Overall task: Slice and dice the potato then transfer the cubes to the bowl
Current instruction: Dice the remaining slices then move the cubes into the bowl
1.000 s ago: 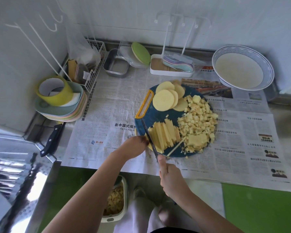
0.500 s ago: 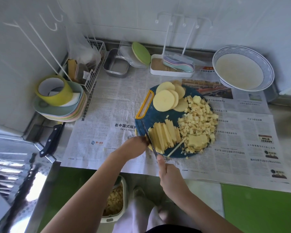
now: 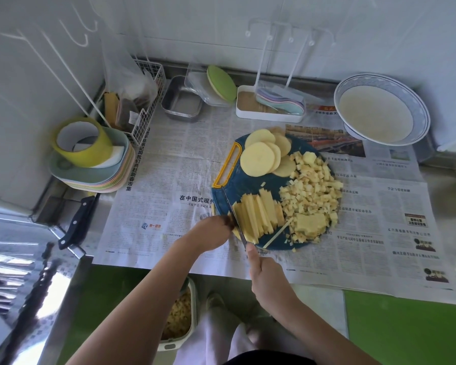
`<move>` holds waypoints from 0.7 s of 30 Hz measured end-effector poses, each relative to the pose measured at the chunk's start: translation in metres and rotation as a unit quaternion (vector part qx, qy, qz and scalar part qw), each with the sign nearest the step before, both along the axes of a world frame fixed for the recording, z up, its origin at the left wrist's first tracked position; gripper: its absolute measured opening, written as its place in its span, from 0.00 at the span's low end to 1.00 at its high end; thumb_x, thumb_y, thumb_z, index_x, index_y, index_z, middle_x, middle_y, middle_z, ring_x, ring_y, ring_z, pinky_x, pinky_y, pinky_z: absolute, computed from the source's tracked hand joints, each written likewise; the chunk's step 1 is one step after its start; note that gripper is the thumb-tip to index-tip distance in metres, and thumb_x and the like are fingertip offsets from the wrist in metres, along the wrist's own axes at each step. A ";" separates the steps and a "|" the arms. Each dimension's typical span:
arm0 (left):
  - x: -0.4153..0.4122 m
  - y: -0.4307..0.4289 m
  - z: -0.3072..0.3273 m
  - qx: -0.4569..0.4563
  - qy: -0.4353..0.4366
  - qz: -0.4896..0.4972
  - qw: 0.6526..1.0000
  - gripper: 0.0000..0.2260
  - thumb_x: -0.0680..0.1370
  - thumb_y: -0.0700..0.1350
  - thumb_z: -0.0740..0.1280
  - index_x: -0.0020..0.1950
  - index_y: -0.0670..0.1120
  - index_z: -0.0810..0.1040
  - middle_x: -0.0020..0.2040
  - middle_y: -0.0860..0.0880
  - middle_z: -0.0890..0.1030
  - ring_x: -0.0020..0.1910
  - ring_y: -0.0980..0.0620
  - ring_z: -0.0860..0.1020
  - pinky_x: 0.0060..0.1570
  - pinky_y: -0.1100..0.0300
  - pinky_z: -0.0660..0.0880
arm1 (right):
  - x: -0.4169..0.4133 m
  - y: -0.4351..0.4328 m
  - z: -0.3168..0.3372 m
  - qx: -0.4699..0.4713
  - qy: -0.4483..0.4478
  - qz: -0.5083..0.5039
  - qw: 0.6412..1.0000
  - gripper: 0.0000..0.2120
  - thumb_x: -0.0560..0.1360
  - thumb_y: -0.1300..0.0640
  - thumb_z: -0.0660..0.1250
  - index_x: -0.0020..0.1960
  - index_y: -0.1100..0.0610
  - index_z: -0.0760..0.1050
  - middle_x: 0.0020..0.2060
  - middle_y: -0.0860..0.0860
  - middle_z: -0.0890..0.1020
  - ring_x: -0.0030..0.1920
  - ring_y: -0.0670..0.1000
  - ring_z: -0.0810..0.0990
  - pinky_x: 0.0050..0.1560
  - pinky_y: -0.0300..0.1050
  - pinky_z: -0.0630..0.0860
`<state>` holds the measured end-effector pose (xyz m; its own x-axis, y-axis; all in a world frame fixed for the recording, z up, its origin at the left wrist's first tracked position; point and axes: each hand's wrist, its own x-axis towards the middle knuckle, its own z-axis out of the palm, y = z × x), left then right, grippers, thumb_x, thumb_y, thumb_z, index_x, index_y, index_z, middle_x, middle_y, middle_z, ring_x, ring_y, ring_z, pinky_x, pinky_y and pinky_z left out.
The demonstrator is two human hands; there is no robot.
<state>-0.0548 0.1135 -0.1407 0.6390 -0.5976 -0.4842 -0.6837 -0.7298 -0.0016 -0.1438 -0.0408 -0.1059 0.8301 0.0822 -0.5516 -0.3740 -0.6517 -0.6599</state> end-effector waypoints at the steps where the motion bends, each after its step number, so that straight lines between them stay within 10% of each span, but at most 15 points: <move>1: 0.000 0.000 0.002 0.001 0.000 0.000 1.000 0.17 0.81 0.32 0.52 0.68 0.38 0.70 0.66 0.41 0.72 0.64 0.43 0.72 0.59 0.54 0.70 | 0.000 0.000 0.000 -0.004 0.000 0.000 1.000 0.30 0.77 0.36 0.42 0.28 0.56 0.63 0.24 0.50 0.70 0.27 0.47 0.70 0.30 0.37 0.65; 21: 0.005 -0.002 0.003 0.021 -0.004 -0.027 0.999 0.16 0.81 0.33 0.52 0.67 0.37 0.70 0.66 0.41 0.73 0.62 0.44 0.73 0.59 0.54 0.71 | 0.003 0.004 -0.003 -0.029 -0.003 0.008 1.000 0.30 0.76 0.36 0.41 0.29 0.56 0.65 0.26 0.50 0.71 0.29 0.46 0.71 0.31 0.35 0.67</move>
<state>-0.0500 0.1116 -0.1374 0.6111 -0.6096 -0.5049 -0.7212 -0.6917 -0.0378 -0.1406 -0.0367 -0.1092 0.8323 0.0631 -0.5508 -0.3596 -0.6947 -0.6229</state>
